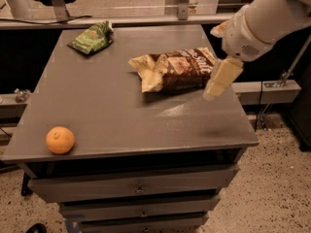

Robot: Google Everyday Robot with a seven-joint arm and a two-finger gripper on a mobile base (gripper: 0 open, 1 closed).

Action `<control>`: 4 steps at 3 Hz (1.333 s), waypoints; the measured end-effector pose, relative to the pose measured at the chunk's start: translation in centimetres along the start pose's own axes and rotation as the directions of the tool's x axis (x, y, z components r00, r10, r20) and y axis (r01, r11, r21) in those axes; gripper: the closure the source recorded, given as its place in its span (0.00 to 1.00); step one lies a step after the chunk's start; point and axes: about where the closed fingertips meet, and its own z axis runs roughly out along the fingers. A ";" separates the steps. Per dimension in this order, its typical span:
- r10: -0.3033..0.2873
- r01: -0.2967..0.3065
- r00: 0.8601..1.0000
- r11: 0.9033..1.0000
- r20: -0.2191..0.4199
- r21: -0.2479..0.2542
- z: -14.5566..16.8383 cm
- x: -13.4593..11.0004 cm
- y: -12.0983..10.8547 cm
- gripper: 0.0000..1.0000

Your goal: Move brown chip bag near orange

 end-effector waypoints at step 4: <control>0.051 -0.056 0.993 0.998 0.109 0.038 13.2 -2.4 -7.1 0.40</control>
Offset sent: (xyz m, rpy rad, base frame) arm 0.1364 0.0684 -0.0780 0.1302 -0.0786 0.0190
